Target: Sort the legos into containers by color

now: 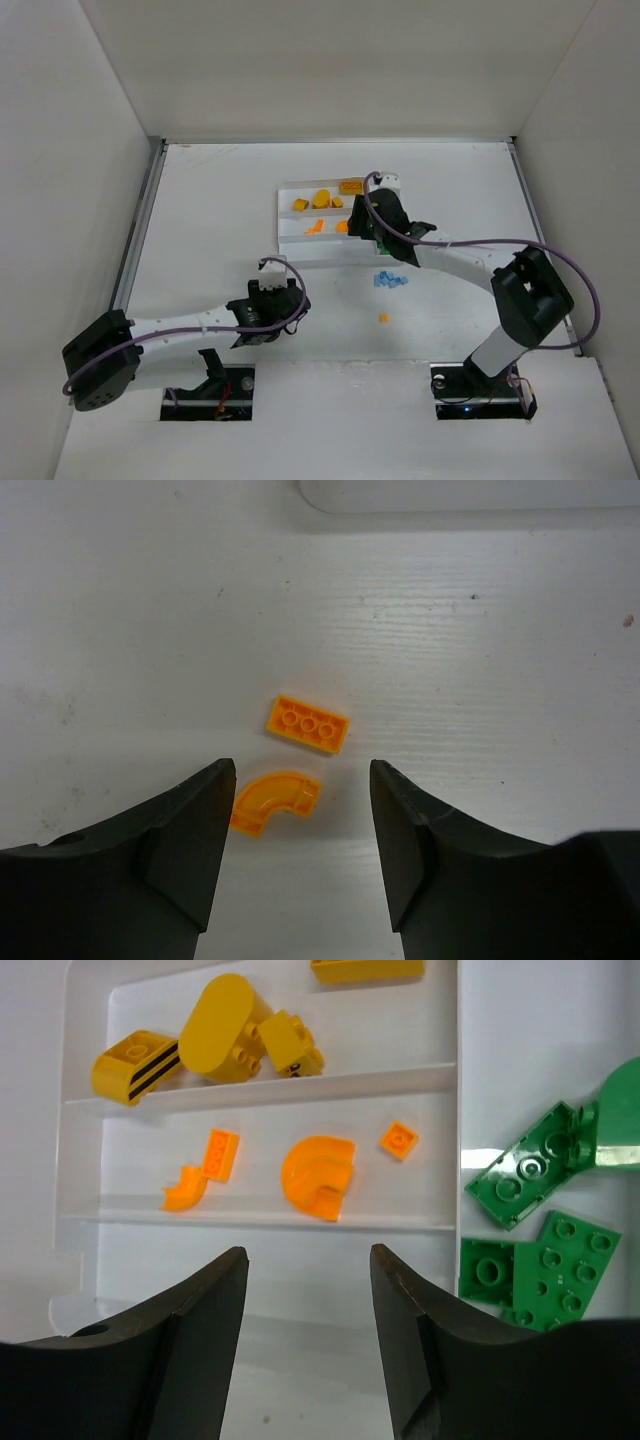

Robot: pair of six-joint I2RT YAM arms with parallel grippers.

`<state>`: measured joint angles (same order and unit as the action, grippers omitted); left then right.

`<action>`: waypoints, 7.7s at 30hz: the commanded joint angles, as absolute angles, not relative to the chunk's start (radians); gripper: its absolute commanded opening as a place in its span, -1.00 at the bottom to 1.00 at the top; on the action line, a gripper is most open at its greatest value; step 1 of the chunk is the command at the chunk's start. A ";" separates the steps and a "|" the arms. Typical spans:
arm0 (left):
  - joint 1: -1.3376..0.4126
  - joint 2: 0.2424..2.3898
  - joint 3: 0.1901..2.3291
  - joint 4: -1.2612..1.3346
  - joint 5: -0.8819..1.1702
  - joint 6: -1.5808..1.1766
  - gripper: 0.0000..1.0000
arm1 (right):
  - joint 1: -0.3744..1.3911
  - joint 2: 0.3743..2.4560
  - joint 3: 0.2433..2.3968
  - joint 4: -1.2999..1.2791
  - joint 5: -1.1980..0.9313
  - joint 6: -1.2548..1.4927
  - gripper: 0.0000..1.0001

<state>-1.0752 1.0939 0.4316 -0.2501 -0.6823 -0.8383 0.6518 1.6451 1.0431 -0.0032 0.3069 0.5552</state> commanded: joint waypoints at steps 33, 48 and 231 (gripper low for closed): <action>-0.953 1.178 0.465 -0.023 -0.577 -0.657 -0.57 | 0.939 1.131 0.526 -0.348 0.500 0.919 0.07; -0.763 1.256 0.646 0.228 -0.427 -0.566 -0.57 | 1.035 1.100 0.537 -0.382 0.434 0.933 0.02; -0.605 1.763 1.020 0.252 -0.356 -0.552 -0.04 | 0.662 1.321 0.646 -0.222 0.543 0.759 0.07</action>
<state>-0.6090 1.7805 1.0103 0.2188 -0.3473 -0.5758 0.6746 1.2991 0.5980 -0.2028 0.5129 0.7815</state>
